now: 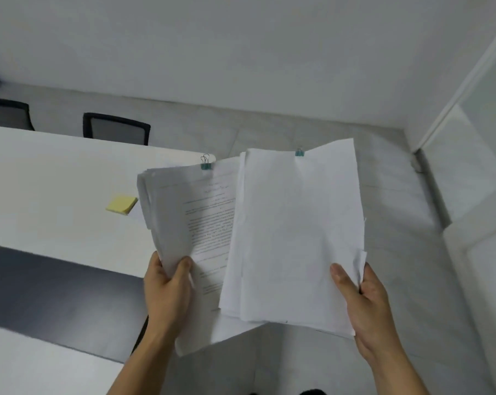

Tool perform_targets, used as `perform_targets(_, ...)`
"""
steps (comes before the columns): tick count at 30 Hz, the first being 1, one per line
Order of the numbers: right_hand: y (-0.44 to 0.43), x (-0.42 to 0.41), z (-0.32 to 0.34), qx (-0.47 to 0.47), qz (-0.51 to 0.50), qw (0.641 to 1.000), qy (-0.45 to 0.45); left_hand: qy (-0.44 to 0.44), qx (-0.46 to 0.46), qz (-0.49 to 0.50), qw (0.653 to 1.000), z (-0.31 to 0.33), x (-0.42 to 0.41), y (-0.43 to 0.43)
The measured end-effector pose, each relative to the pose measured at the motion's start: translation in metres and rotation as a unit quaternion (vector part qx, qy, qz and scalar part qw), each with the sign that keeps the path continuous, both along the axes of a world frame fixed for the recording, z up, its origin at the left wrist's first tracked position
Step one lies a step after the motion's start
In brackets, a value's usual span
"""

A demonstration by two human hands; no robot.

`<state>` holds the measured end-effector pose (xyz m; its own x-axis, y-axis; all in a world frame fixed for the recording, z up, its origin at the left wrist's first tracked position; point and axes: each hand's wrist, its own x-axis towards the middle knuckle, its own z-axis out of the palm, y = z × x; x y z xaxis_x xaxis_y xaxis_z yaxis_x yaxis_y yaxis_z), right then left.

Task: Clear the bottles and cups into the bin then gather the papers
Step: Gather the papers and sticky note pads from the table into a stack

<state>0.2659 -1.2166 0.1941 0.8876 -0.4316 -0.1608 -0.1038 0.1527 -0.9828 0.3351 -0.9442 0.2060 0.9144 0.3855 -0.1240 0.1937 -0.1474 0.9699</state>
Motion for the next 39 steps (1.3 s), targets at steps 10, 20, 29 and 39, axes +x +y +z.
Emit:
perform_targets(10, -0.094, 0.276, -0.056, 0.046, 0.1, 0.994, 0.015, 0.036, 0.018, 0.102, 0.994, -0.032, 0.217, -0.093)
perform_targets(20, -0.085, 0.579, -0.008, 0.002, 0.343, 0.939, 0.013, 0.008, 0.019, 0.337, 0.941, 0.001, 0.378, -0.096)
perform_targets(29, 0.024, 0.772, -0.032, -0.038, 0.502, 0.863, 0.035, 0.015, -0.073, 0.507, 0.858, -0.05, 0.497, -0.05)
perform_targets(39, 0.166, 0.912, -0.03, -0.053, 0.656, 0.751, 0.049, -0.008, -0.085, 0.64, 0.763, -0.025, 0.579, 0.008)
